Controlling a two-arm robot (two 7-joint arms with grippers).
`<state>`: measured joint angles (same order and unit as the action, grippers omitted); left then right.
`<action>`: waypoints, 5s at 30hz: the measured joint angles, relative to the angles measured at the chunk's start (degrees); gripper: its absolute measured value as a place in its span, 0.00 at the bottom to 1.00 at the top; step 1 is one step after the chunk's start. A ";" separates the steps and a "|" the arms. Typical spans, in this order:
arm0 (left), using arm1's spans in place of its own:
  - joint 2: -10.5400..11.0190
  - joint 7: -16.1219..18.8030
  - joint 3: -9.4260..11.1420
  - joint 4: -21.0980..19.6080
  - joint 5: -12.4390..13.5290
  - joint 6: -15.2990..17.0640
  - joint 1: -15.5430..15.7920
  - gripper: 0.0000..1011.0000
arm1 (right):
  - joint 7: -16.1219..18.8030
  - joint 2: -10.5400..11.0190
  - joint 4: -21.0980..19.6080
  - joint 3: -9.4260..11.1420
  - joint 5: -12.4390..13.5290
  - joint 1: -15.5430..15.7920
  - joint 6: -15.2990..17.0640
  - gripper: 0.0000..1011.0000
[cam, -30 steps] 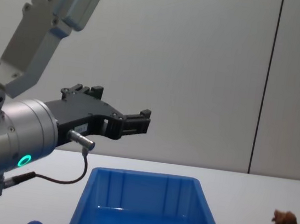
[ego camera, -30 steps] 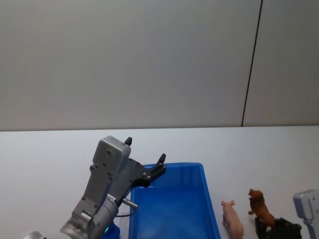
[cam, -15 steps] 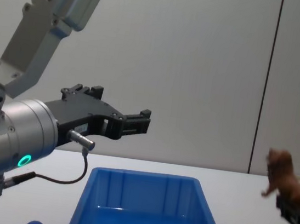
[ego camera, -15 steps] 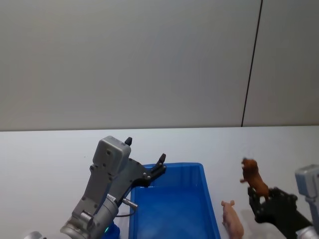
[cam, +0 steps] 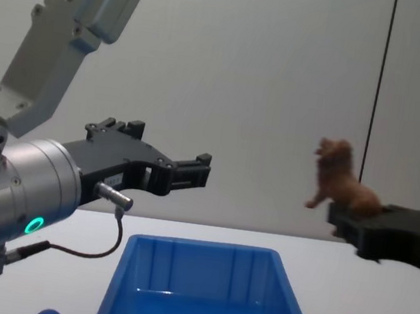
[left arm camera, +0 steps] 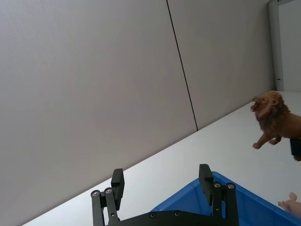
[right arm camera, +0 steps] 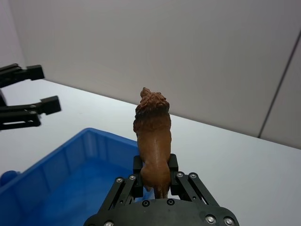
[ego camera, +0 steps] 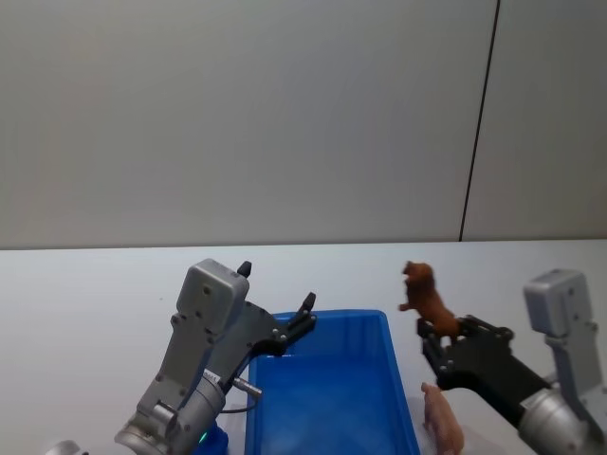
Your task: Pick up the two dolls from the table and place them into the box.
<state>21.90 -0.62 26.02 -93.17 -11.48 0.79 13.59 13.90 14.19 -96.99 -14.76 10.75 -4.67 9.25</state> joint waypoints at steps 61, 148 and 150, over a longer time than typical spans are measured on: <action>0.00 0.00 0.00 0.00 0.00 0.00 0.00 0.99 | -7.50 2.02 -2.57 0.86 1.29 4.14 8.82 0.99; 0.00 0.00 0.00 0.00 0.00 0.00 0.00 0.99 | -1.18 -4.76 5.25 -3.10 -5.63 -1.53 -1.06 0.53; 0.00 0.00 0.00 0.00 0.00 0.00 0.00 0.99 | -0.98 -5.07 5.85 -3.18 -5.62 -1.96 -0.95 0.59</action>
<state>21.90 -0.63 26.02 -93.17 -11.48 0.80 13.59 12.92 9.12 -91.14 -17.94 5.13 -6.63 8.30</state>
